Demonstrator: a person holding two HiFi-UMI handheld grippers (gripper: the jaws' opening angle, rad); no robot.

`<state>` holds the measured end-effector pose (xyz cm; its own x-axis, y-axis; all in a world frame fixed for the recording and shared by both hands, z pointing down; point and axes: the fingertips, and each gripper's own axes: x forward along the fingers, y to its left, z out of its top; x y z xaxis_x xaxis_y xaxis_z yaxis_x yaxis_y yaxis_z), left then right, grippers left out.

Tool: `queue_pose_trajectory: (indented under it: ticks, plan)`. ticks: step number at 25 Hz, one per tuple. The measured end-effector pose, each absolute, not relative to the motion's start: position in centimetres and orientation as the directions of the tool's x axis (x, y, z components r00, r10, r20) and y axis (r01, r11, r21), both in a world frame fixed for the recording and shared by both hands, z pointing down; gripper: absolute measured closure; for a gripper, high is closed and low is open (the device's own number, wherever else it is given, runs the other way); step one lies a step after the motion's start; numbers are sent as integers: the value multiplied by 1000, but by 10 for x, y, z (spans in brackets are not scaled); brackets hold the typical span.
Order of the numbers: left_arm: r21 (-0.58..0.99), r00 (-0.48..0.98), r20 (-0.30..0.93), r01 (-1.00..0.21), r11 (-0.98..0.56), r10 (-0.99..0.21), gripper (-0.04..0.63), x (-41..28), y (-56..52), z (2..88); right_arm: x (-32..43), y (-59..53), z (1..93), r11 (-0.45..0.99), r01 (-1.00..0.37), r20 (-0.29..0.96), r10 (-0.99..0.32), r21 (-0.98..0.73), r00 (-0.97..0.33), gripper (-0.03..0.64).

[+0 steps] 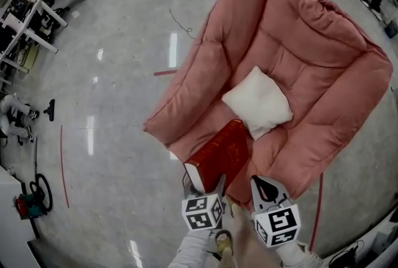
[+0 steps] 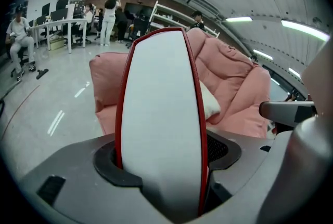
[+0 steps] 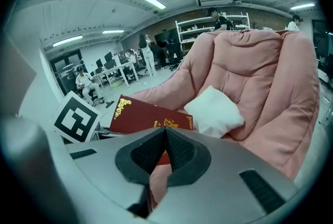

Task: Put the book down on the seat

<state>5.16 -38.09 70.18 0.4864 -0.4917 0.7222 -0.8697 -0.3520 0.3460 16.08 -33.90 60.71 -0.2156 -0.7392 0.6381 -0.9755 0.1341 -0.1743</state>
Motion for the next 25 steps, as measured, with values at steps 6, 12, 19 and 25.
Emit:
queue_pose_trajectory:
  ticks: [6, 12, 19, 25]
  plan:
    - [354, 488, 740, -867, -350, -462, 247, 65, -397, 732, 164, -345, 624, 125, -975, 656, -724, -182, -215, 612]
    - [360, 480, 778, -869, -339, -405, 242, 68, -406, 756, 164, -349, 633, 124, -973, 663, -714, -195, -224, 611]
    - [292, 400, 822, -907, -303, -406, 187, 42, -407, 772, 154, -347, 637, 139, -968, 667, -703, -209, -245, 612]
    - [215, 314, 829, -942, -256, -463, 156, 5, -410, 766, 145, -343, 634, 160, -964, 661, -703, -211, -261, 612]
